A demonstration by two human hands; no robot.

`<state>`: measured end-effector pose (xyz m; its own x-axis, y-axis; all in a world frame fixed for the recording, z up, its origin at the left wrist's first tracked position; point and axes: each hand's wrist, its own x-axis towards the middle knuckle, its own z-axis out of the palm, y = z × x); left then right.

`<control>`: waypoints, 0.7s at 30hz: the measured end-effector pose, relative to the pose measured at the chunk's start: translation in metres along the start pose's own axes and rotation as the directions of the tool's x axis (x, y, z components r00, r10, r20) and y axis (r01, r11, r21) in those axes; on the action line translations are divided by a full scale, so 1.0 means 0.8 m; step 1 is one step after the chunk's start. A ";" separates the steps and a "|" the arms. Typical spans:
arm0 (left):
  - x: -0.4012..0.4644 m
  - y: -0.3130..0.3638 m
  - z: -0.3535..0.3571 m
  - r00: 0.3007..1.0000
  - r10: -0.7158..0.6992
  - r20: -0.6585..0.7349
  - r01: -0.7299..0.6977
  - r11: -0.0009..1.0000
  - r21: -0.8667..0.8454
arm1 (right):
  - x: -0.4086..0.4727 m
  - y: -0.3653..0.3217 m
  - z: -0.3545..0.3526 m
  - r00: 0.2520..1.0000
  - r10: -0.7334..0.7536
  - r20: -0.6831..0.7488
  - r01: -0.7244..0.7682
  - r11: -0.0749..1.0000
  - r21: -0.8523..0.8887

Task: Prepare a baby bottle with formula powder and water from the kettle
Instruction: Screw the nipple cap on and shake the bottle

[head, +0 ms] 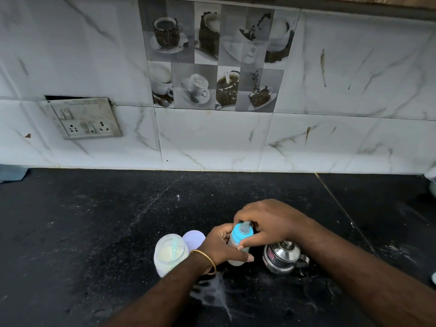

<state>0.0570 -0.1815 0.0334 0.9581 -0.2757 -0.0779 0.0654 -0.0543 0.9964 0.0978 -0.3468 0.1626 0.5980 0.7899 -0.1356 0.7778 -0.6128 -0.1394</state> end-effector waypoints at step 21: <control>-0.001 -0.012 0.029 0.883 0.099 -0.459 -0.112 0.994 -0.001 | 0.018 -0.025 0.061 0.816 0.534 -0.220 -0.433 0.818 0.379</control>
<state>0.0488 -0.2028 0.0231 0.9804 0.1917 0.0453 -0.0418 -0.0227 0.9989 0.0813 -0.3246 0.1156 0.9462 0.3222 0.0308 0.3039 -0.8516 -0.4271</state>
